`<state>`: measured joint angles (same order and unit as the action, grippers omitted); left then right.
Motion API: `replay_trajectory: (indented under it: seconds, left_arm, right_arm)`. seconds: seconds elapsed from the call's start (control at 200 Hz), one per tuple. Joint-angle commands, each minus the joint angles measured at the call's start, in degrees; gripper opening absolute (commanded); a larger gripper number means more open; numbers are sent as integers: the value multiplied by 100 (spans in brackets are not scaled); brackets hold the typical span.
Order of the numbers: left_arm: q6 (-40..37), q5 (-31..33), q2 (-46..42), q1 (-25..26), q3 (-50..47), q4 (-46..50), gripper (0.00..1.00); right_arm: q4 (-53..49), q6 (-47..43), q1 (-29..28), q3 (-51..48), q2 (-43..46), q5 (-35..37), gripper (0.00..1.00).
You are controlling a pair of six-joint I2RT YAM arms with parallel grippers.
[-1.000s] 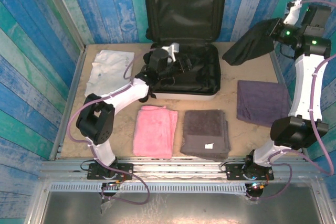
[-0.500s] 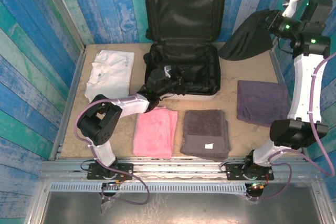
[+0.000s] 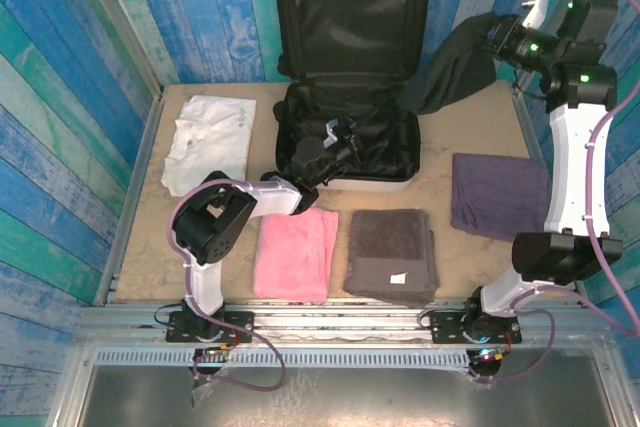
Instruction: Pack the luggage
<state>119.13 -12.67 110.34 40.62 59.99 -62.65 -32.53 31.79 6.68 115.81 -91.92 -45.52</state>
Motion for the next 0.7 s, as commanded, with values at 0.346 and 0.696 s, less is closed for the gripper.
replay_trajectory:
  seconds: [0.346, 0.696]
  left_arm:
    - [1049, 334, 1021, 60, 656, -96, 93]
    - [1069, 432, 1190, 63, 826, -192, 93]
  right_arm:
    - [668, 222, -250, -507, 697, -349, 0]
    - [579, 132, -336, -595, 824, -484, 0]
